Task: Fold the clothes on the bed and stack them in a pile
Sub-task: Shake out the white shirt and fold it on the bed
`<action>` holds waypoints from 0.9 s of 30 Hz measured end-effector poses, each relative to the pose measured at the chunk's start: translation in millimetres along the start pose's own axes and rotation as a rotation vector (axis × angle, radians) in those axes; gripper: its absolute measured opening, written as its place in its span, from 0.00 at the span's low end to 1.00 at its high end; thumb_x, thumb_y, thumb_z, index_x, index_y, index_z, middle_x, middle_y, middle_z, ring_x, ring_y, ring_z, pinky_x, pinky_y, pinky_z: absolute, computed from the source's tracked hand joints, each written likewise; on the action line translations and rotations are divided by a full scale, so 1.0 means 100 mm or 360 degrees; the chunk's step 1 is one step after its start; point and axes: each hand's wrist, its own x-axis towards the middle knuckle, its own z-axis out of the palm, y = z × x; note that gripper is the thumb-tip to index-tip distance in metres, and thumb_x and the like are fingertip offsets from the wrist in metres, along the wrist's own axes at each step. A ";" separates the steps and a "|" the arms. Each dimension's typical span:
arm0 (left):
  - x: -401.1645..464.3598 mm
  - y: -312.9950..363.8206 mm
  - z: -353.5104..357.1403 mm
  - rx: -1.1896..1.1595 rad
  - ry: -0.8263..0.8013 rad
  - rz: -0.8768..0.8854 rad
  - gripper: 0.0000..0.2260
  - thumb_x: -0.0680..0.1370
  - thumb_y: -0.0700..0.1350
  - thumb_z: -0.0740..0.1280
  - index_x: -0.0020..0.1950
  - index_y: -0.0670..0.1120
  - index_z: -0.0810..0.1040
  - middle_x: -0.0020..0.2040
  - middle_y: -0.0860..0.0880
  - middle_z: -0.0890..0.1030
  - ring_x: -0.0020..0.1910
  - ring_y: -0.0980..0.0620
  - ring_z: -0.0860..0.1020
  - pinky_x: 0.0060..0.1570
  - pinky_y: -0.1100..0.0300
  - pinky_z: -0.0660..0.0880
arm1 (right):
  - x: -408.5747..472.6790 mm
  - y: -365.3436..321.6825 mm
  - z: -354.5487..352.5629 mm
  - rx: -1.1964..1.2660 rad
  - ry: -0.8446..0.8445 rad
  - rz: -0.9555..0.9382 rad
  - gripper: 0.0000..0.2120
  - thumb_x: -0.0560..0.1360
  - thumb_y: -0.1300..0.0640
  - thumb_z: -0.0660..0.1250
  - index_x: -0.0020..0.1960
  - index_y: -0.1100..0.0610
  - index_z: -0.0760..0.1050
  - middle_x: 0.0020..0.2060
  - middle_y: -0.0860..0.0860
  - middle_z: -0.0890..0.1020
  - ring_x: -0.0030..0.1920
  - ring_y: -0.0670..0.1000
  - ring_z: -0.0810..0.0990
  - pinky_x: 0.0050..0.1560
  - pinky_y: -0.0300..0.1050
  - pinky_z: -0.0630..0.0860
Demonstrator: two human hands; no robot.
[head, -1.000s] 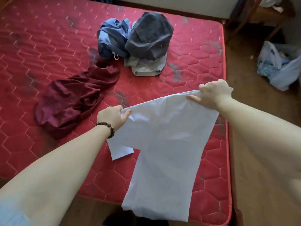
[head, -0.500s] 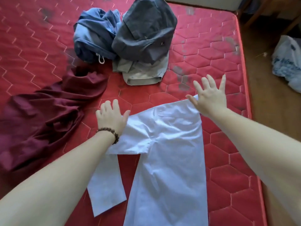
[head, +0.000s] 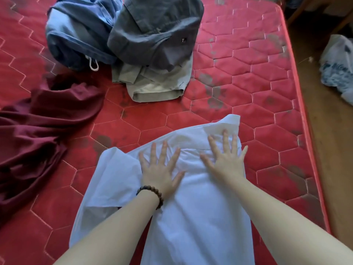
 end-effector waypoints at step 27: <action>0.62 -0.08 -0.69 -0.0129 0.0558 -0.0139 0.22 0.78 0.53 0.62 0.69 0.44 0.67 0.69 0.43 0.68 0.68 0.42 0.67 0.65 0.45 0.61 | 0.27 -0.04 -0.52 0.0440 0.0716 0.0275 0.21 0.77 0.49 0.59 0.65 0.60 0.70 0.60 0.61 0.74 0.63 0.63 0.71 0.60 0.58 0.66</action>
